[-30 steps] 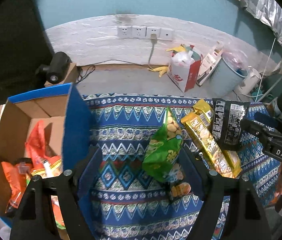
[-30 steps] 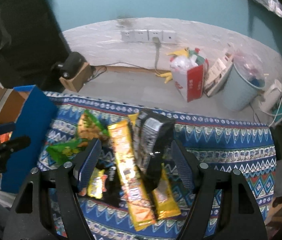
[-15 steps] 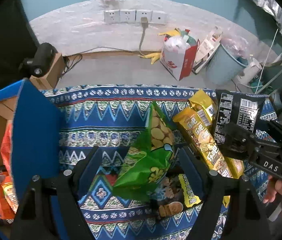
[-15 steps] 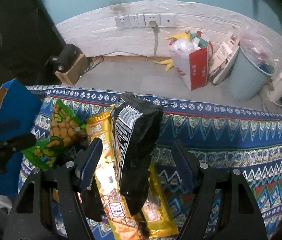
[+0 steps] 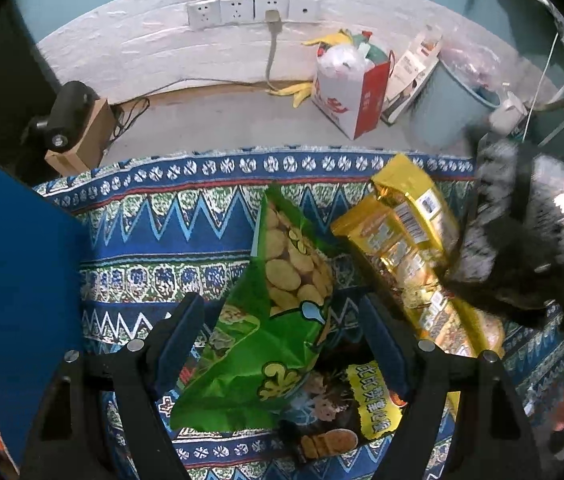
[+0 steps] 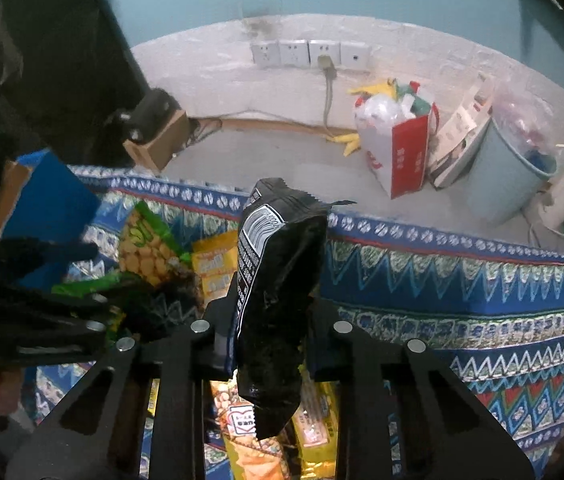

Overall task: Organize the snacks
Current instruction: 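Carry green bag with left and black bag with right into box, open both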

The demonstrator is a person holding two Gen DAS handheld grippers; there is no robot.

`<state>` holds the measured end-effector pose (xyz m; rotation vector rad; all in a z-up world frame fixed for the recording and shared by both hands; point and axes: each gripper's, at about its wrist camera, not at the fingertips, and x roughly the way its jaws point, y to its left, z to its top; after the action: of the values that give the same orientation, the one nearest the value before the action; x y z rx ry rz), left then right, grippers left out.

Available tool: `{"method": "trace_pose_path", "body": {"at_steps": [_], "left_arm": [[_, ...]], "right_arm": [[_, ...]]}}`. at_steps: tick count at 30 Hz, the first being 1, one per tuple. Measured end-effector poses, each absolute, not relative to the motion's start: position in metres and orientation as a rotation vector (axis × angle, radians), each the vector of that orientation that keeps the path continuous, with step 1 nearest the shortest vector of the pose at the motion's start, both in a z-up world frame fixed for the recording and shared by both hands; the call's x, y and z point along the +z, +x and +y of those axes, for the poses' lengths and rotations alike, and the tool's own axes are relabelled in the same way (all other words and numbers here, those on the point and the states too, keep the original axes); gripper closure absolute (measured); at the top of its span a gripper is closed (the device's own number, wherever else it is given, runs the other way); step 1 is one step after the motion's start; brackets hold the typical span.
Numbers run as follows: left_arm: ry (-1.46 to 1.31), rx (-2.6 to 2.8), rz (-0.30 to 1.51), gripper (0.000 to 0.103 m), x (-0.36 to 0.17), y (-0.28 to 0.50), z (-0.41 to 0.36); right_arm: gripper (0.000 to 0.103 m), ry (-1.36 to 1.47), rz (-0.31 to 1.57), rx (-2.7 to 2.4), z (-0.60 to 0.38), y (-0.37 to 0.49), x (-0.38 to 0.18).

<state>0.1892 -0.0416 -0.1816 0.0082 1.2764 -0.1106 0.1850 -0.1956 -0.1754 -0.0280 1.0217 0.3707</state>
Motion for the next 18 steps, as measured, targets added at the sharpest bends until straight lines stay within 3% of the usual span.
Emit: {"method": "trace_pose_path", "body": {"at_steps": [6,10,18], "left_arm": [[0.081,-0.105,1.299,0.023,-0.198,0.186,-0.045],[0.114,-0.092,1.308,0.049,-0.206,0.183,-0.043],[0.107,-0.09,1.262,0.072,-0.195,0.176,-0.035]], "right_arm": [[0.08,0.005,0.989,0.376,-0.201,0.178,-0.158],[0.08,0.011,0.988,0.374,-0.202,0.175,-0.155],[0.08,-0.004,0.986,0.378,-0.198,0.173,-0.155]]}}
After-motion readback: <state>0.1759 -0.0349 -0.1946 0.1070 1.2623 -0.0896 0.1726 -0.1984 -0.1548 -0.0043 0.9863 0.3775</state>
